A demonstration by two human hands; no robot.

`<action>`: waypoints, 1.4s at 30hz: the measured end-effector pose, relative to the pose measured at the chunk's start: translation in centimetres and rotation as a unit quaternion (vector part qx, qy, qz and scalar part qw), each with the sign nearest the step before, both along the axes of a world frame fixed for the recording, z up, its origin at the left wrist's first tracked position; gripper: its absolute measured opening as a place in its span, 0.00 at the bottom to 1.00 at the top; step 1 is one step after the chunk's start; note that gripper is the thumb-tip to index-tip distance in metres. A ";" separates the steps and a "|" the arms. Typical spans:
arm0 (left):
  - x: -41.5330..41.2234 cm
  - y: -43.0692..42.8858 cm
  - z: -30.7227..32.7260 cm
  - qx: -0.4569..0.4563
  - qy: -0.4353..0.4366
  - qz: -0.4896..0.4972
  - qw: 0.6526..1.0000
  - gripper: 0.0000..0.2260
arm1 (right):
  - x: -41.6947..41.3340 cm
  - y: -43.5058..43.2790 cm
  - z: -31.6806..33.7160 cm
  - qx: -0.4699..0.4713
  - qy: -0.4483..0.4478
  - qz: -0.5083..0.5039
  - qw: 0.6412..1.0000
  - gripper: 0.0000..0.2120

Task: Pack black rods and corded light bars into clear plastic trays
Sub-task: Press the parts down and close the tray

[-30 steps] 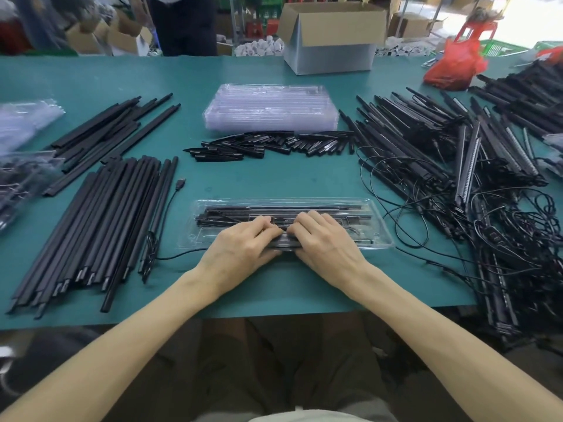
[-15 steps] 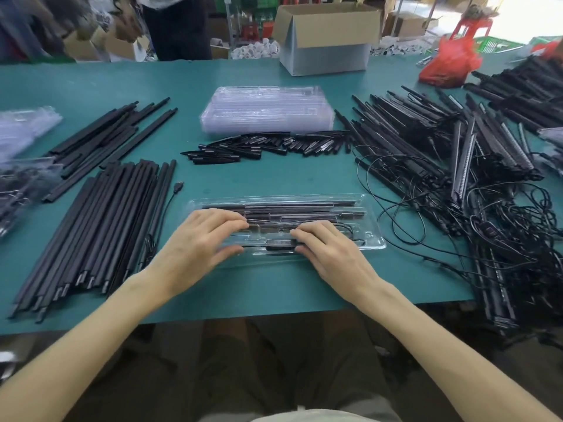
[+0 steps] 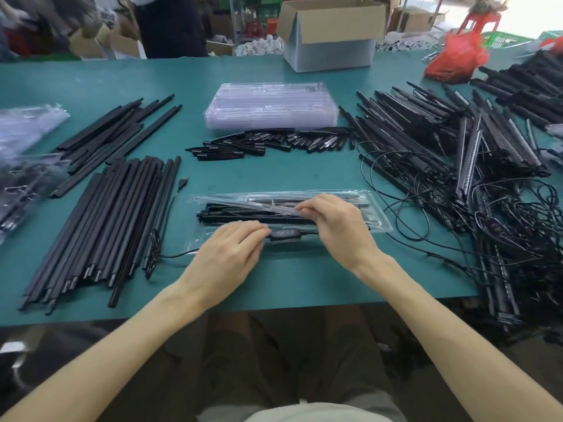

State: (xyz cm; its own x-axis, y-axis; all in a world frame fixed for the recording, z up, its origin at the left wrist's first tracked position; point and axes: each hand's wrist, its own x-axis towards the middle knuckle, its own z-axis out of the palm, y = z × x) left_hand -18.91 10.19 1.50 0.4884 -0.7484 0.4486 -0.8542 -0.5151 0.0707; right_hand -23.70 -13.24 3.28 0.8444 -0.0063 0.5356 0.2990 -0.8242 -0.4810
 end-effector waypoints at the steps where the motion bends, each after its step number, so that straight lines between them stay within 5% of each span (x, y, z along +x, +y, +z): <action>1: 0.2 -0.5 0.2 0.014 0.013 0.023 1.000 0.15 | 0.1 0.0 0.1 0.004 0.000 -0.002 1.000 0.06; 6: 1.4 -1.7 0.4 0.069 0.094 0.099 0.988 0.23 | -0.1 0.3 0.0 0.025 0.002 -0.013 1.000 0.07; 11: 1.6 -0.8 -0.2 0.025 0.062 0.111 0.991 0.21 | -0.5 0.4 -0.2 0.036 0.011 -0.015 0.999 0.07; 16: 3.0 -0.1 -0.7 0.149 0.167 0.212 0.951 0.33 | -0.3 0.5 -0.1 0.045 0.003 -0.019 0.999 0.07; 29: 2.4 -8.3 -0.6 0.133 0.173 -0.037 0.975 0.26 | -1.3 0.7 -1.1 0.022 -0.025 -0.008 0.999 0.06; 35: 3.0 -8.4 -1.9 0.133 0.160 -0.040 0.977 0.31 | -1.9 0.5 -2.4 0.010 -0.025 0.010 1.000 0.07; 42: 3.1 -8.3 -2.3 0.107 0.137 -0.040 0.984 0.29 | -3.2 -1.9 -3.3 -0.025 0.029 -0.028 0.999 0.22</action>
